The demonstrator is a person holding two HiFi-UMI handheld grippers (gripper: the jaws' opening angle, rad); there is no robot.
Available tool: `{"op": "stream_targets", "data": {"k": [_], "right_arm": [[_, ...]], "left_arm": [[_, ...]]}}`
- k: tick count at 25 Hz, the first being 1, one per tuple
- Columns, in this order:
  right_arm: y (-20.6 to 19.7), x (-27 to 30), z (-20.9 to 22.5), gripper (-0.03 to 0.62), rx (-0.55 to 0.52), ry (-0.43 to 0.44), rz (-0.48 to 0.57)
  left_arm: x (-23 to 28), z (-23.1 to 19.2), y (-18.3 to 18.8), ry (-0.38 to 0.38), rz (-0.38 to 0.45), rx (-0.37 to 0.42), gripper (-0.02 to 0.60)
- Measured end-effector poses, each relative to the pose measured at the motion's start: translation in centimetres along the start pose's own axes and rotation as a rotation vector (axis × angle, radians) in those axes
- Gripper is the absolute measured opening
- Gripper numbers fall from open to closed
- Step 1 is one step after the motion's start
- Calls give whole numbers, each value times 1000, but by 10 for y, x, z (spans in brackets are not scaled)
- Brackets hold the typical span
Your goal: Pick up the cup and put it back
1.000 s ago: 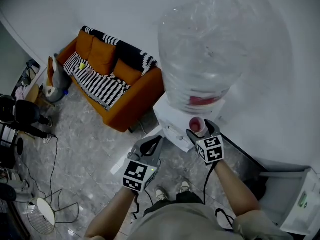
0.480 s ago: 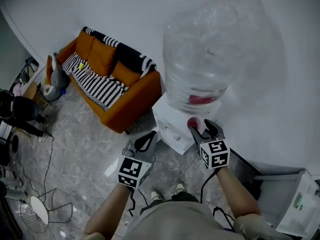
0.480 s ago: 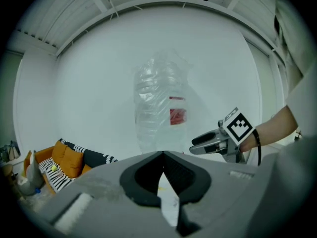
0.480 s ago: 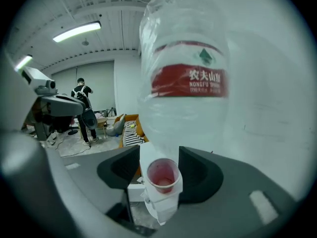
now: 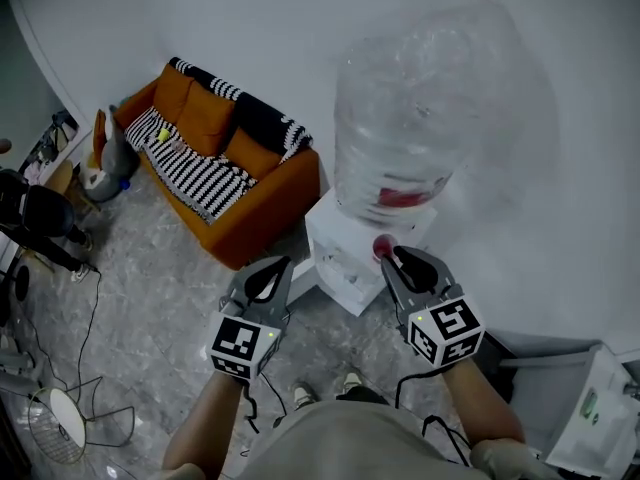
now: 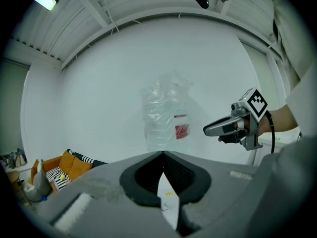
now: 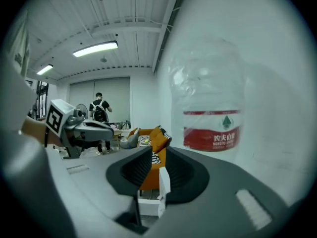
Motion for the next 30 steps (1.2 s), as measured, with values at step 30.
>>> {"op": "stream_targets", "data": {"k": [30], "right_arm": [[53, -70, -151, 3, -95, 298, 102]], "left_arm": [[-147, 17, 29, 133, 101, 5, 2]]}}
Point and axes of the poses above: the fingertips, and each gripper's own axes: x forward along the fingers, z to its right, y out of its top, the point moved 3 cm from there along -x, backward along the fingers, and after that the axes turned 10 degrees about -y, right-handed, at the moved point
